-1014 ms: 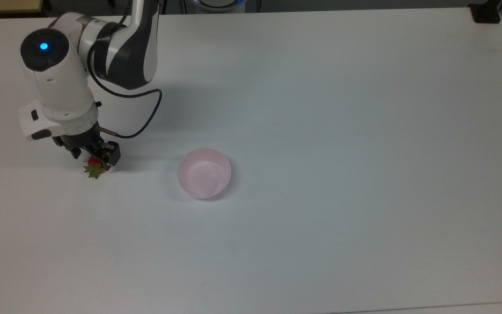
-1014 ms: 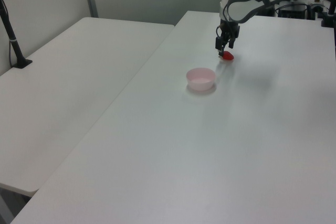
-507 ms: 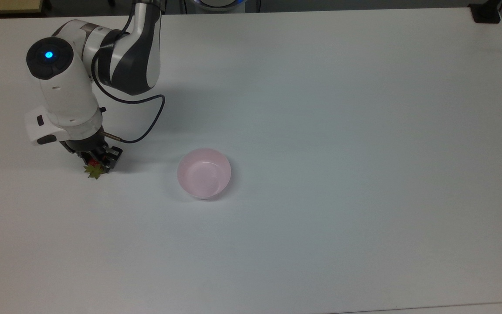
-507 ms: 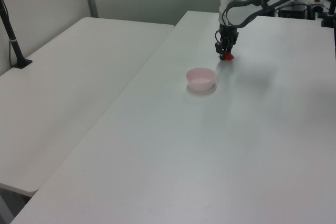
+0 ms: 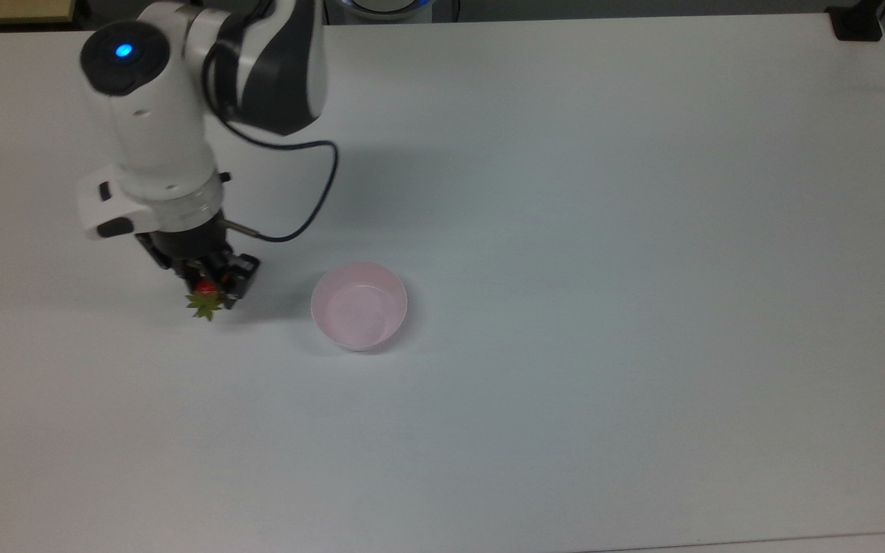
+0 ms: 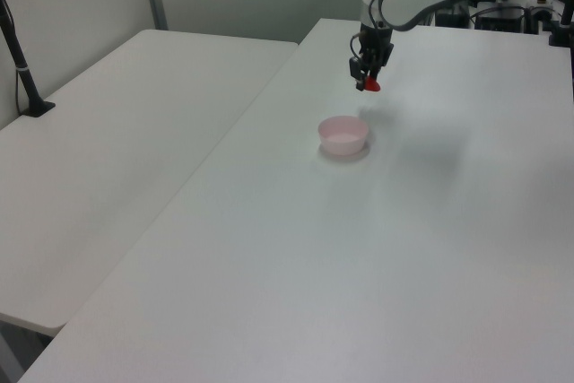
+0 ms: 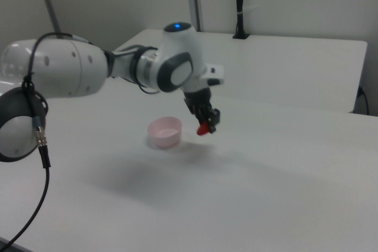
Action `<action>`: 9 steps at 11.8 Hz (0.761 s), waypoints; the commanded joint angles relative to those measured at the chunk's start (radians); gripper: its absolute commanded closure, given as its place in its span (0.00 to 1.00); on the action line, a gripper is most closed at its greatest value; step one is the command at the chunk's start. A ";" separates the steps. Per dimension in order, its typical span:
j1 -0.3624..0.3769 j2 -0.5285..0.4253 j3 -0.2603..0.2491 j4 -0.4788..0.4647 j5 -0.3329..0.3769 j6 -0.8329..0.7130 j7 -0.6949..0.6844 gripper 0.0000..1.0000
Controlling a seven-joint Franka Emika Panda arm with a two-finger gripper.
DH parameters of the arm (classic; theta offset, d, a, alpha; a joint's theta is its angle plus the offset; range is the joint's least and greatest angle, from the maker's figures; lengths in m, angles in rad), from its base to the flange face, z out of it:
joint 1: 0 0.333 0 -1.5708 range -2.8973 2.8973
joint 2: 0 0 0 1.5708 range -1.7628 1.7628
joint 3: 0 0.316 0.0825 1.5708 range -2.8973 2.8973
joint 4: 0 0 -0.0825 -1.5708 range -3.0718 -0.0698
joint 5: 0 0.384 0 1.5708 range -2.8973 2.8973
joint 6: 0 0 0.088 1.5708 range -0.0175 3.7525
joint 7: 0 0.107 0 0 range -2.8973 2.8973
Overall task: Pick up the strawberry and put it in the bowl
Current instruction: 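Lift the strawberry and carry it over the pink bowl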
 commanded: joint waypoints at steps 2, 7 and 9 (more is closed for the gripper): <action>0.137 -0.075 0.014 -0.026 0.000 -0.060 0.141 0.74; 0.193 -0.040 0.012 -0.041 -0.051 -0.045 0.209 0.58; 0.193 -0.045 0.014 -0.048 -0.051 -0.054 0.203 0.00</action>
